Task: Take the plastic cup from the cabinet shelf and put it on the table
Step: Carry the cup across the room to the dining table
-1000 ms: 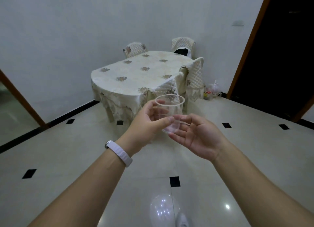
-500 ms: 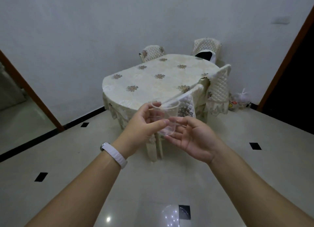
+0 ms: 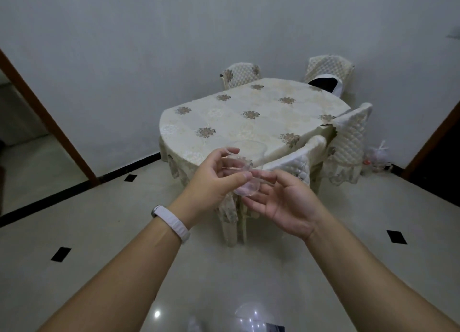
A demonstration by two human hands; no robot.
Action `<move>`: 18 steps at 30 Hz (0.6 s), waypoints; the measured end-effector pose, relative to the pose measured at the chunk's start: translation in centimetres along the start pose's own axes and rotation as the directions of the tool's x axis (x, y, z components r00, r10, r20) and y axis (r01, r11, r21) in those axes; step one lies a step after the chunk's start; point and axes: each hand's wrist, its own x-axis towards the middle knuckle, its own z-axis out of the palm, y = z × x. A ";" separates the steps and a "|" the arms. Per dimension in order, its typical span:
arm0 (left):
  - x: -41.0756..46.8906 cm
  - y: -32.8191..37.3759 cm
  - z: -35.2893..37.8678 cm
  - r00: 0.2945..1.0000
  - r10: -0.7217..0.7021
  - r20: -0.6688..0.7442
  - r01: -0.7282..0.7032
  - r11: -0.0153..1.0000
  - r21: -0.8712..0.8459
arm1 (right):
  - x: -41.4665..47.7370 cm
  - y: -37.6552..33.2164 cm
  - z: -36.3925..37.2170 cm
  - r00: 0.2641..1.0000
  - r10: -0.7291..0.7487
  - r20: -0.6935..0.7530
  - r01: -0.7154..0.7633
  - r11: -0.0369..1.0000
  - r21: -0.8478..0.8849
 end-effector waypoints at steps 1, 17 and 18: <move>1.1 -0.3 -0.8 1.000 -0.003 -0.006 0.003 1.000 -0.010 | 1.4 -0.1 0.2 1.000 -0.001 -0.001 0.001 1.000 -0.004; 19.0 -1.4 -20.9 0.996 0.020 0.090 -0.022 0.999 0.025 | 25.0 -1.8 9.4 0.993 -0.094 -0.064 0.096 0.995 0.022; 19.8 -1.6 -21.6 0.995 0.012 0.098 -0.015 1.000 0.028 | 26.0 -1.8 9.5 0.993 -0.098 -0.072 0.100 0.995 0.021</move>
